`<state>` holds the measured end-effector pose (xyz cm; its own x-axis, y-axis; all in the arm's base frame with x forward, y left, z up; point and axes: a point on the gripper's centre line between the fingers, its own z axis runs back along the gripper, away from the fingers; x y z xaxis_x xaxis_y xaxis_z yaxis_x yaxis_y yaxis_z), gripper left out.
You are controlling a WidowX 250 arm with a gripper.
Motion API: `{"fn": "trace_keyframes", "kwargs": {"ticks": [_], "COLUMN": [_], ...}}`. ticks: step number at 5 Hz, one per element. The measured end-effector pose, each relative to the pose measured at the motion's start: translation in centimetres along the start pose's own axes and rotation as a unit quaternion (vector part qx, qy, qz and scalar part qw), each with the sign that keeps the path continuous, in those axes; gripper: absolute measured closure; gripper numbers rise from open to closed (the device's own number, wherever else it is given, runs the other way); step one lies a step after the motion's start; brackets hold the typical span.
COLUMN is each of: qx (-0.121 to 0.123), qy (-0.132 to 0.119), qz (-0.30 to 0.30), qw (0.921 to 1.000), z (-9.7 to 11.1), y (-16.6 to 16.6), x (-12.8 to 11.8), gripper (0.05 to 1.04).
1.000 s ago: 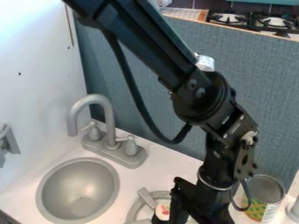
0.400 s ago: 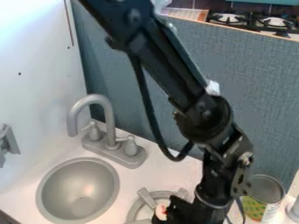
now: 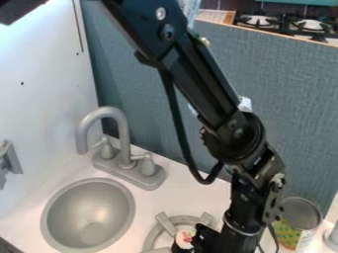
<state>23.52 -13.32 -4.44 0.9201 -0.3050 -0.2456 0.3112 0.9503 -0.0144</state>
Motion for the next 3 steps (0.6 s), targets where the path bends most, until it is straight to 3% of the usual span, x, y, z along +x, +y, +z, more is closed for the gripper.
{"fn": "trace_keyframes", "kwargs": {"ticks": [1,2,3], "qx": [-0.022,-0.042,-0.062], "qy": [-0.035,-0.120,-0.169], "qz": [0.006,0.014,0.015], "qw": [0.9992,0.9917,0.9835], "z": [1.5,7.2,10.3], "y": [-0.7,-2.6,-4.7], "x": [-0.1,-0.8,-0.4], "gripper": [0.245,0.245,0.245]}}
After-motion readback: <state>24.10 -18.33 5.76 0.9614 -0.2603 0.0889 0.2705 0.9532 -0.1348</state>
